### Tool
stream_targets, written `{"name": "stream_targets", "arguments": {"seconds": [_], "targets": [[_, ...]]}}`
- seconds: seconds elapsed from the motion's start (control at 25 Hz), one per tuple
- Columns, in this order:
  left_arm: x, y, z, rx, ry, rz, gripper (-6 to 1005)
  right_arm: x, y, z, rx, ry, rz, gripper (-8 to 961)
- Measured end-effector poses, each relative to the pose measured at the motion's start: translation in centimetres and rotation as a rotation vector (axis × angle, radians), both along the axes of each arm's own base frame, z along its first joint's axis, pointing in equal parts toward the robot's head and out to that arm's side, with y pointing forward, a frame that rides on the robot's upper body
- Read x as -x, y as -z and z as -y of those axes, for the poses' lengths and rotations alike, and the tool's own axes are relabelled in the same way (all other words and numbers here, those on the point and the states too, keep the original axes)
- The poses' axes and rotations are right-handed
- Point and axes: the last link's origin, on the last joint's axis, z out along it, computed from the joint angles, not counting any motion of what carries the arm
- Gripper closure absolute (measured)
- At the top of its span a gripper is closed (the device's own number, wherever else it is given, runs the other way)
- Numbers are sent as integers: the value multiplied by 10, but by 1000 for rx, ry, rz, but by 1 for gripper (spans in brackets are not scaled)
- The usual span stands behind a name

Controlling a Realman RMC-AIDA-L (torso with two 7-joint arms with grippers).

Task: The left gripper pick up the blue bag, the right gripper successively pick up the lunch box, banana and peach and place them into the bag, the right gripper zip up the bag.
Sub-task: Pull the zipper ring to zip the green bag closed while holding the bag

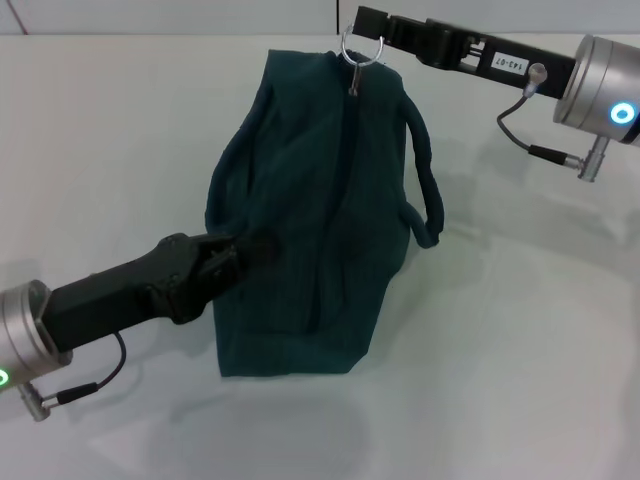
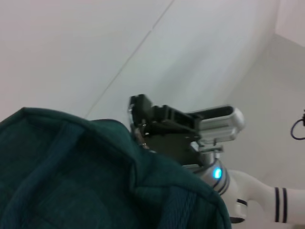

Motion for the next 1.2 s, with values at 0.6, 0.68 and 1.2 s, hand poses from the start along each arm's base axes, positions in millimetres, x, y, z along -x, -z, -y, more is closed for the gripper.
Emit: {"name": "stream_targets", "arguments": {"seconds": [0.6,0.68,1.2], "targets": [[4,0,11,12,3,3,938,-13,1,-2,-45,43,29,920],[7,-2,13,6,-4,7,937,-16,1,-4,-58,58,37,920],[17,-7,23,-14,-45,10,930,-23,-1,-3,-94,75,30,919]]}}
